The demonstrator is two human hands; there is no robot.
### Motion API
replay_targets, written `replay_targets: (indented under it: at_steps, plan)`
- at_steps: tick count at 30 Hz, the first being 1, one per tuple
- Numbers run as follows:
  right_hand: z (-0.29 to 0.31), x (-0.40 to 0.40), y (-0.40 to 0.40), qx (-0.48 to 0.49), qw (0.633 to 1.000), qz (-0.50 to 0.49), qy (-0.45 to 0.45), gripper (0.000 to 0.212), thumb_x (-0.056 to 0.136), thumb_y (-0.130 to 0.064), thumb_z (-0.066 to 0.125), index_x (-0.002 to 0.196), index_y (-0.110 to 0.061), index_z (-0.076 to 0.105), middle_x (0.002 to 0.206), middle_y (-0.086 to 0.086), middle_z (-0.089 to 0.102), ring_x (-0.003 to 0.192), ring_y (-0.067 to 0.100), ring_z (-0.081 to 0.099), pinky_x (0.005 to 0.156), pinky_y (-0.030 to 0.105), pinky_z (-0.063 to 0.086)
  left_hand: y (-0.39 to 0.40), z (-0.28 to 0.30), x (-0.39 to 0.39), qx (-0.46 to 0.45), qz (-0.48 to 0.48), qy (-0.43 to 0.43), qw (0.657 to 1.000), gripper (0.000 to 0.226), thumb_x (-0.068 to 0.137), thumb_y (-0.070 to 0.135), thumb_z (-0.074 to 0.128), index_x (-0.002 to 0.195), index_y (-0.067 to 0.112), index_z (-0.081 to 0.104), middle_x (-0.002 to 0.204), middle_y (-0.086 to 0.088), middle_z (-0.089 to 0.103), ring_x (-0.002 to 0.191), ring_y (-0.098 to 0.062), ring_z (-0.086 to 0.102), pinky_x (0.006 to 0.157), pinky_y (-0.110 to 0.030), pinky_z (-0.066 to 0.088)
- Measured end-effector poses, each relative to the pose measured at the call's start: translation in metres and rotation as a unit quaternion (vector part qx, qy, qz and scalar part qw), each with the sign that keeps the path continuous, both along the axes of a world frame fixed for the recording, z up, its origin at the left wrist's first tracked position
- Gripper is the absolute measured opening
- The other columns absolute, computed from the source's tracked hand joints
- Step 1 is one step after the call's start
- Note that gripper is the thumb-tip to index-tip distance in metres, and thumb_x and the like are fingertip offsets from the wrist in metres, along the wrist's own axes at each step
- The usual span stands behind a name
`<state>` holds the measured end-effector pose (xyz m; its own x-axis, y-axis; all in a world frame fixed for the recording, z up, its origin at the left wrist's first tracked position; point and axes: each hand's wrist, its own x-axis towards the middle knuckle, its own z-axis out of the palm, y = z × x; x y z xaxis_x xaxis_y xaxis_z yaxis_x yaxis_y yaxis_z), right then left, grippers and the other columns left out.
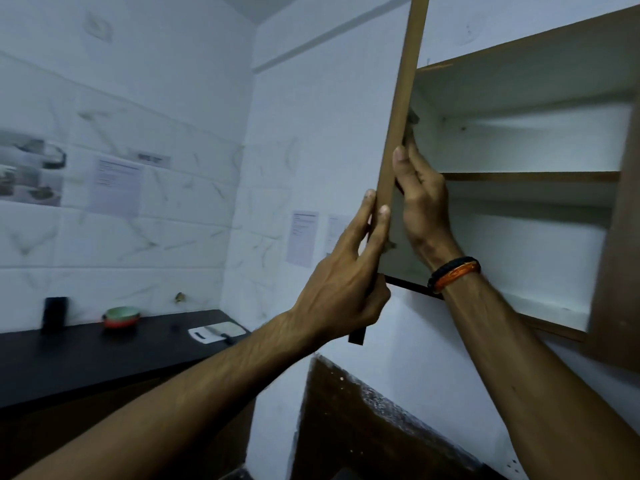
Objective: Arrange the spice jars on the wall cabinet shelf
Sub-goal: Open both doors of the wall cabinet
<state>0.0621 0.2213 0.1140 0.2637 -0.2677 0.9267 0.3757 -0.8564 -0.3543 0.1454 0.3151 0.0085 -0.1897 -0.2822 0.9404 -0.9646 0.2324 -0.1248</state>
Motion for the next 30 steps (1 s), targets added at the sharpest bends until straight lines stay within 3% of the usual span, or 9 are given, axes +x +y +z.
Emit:
replay_targets:
  at_steps: [3,5,9,14,17,20,24,26,30]
  plan:
    - [-0.001,0.029,0.009,-0.031,0.999,-0.002,0.021,0.058,0.106,-0.039,0.046,0.158,-0.017,0.034,0.164,-0.006,0.032,0.15,0.002,0.029,0.125,0.029,0.027,0.014,-0.001,0.027,-0.022,0.035,0.037,0.998,0.085,0.085,-0.003,0.058,0.157,-0.001,0.013,0.167,-0.018,-0.001,0.153,-0.02,0.015,0.087,-0.031,0.057]
    - [-0.003,0.05,0.014,-0.052,0.998,-0.012,0.04,0.056,0.107,-0.034,0.045,0.159,-0.018,0.031,0.167,-0.005,0.027,0.153,0.003,0.023,0.127,0.029,0.022,0.021,-0.001,0.047,-0.04,0.057,0.065,0.995,0.085,0.084,-0.006,0.058,0.157,0.0,0.014,0.167,-0.017,0.002,0.154,-0.016,0.005,0.106,-0.013,0.039]
    - [-0.008,0.092,0.02,-0.107,0.987,-0.072,0.1,0.06,0.107,-0.026,0.044,0.162,-0.024,0.02,0.171,-0.004,0.012,0.156,0.008,0.011,0.124,0.025,0.016,0.03,0.0,0.081,-0.046,0.11,0.123,0.985,0.088,0.082,-0.011,0.059,0.157,0.0,0.015,0.167,-0.017,0.005,0.155,-0.023,0.008,0.106,0.004,0.011]
    - [-0.02,0.137,0.019,-0.198,0.953,-0.168,0.154,0.069,0.105,-0.02,0.048,0.163,-0.023,0.013,0.172,0.004,0.004,0.158,0.019,0.009,0.123,0.03,0.015,0.036,-0.001,0.12,-0.031,0.148,0.17,0.974,0.089,0.081,-0.012,0.058,0.156,-0.003,0.011,0.165,-0.02,0.006,0.154,-0.03,0.008,0.112,-0.004,0.006]
    - [-0.028,0.158,0.009,-0.228,0.934,-0.2,0.186,0.075,0.102,-0.019,0.053,0.163,-0.022,0.009,0.172,0.005,-0.002,0.159,0.024,0.004,0.122,0.033,0.017,0.036,-0.001,0.142,-0.003,0.193,0.171,0.966,0.091,0.083,-0.009,0.059,0.158,0.0,0.008,0.165,-0.023,0.001,0.152,-0.036,0.013,0.118,-0.028,0.025]
    - [-0.037,0.178,0.0,-0.233,0.922,-0.217,0.22,0.08,0.099,-0.018,0.057,0.164,-0.022,0.009,0.171,0.008,-0.005,0.159,0.028,0.001,0.123,0.041,0.024,0.034,-0.002,0.169,0.043,0.261,0.142,0.954,0.091,0.086,-0.006,0.061,0.159,0.005,0.008,0.164,-0.025,-0.007,0.147,-0.044,0.022,0.11,-0.048,0.041]
    - [-0.046,0.2,-0.006,-0.236,0.906,-0.229,0.265,0.084,0.095,-0.016,0.06,0.163,-0.017,0.01,0.171,0.011,-0.008,0.158,0.029,-0.003,0.124,0.045,0.027,0.035,-0.005,0.204,0.092,0.336,0.112,0.931,0.088,0.086,-0.003,0.064,0.159,0.008,0.014,0.164,-0.025,-0.012,0.143,-0.044,0.029,0.09,-0.048,0.054]
    - [-0.051,0.209,-0.007,-0.24,0.902,-0.236,0.268,0.087,0.094,-0.016,0.06,0.163,-0.016,0.007,0.17,0.013,-0.01,0.158,0.031,-0.006,0.125,0.048,0.024,0.036,-0.005,0.217,0.088,0.368,0.071,0.923,0.084,0.085,-0.002,0.065,0.156,0.002,0.021,0.162,-0.031,-0.007,0.148,-0.046,0.021,0.101,-0.047,0.05]
    - [-0.058,0.216,-0.008,-0.243,0.903,-0.251,0.251,0.088,0.094,-0.016,0.057,0.163,-0.014,0.003,0.169,0.017,-0.013,0.158,0.033,-0.008,0.127,0.051,0.016,0.031,-0.003,0.223,0.076,0.44,-0.055,0.893,0.085,0.069,-0.012,0.056,0.15,-0.011,0.028,0.161,-0.034,0.004,0.151,-0.046,0.001,0.124,-0.051,0.013]
